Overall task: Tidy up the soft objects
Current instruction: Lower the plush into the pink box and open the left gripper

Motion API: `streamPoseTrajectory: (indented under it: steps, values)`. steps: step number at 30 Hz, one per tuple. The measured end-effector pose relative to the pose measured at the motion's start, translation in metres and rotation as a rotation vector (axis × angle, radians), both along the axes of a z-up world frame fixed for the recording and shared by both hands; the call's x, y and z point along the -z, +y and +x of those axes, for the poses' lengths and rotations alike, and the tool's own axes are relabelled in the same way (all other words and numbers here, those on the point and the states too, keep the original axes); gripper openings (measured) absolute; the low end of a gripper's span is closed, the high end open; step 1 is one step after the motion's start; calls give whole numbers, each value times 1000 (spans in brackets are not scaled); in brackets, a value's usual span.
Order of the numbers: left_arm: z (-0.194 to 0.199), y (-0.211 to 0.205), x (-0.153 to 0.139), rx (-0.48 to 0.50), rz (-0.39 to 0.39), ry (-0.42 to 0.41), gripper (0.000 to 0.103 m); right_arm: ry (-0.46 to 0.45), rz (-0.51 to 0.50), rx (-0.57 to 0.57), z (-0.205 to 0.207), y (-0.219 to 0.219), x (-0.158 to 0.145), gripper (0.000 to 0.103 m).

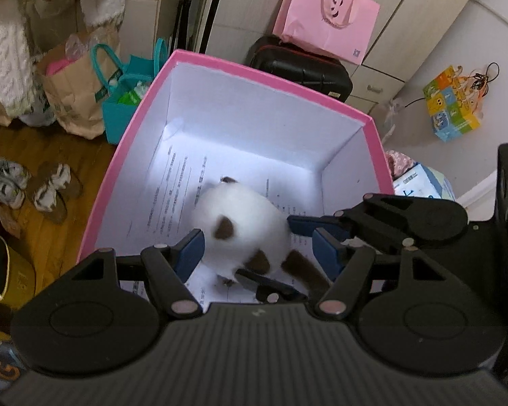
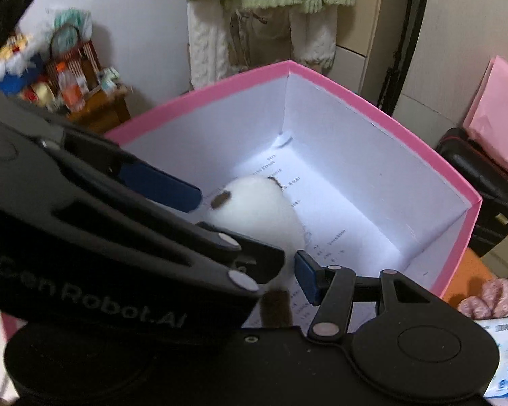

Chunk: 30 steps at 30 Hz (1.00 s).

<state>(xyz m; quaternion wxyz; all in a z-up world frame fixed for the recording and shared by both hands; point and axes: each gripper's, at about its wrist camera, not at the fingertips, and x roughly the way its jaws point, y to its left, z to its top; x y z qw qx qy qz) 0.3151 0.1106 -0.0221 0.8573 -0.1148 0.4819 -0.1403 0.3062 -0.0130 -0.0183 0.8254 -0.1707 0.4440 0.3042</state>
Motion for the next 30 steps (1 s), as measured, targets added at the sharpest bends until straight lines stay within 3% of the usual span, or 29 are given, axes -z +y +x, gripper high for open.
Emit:
streamPoseTrajectory:
  steps: [3,17,30]
  values:
    - [-5,2,-4,-11,6,-15,70,-10,-5,3,-1,0,-4,61]
    - [-87,-11,-67,110,161,-268,75,-117,7,17,-51,-28,-46,66]
    - [-163,-36,-113,200,238,-366,76,-207,30,23,-117,-62,-90,67]
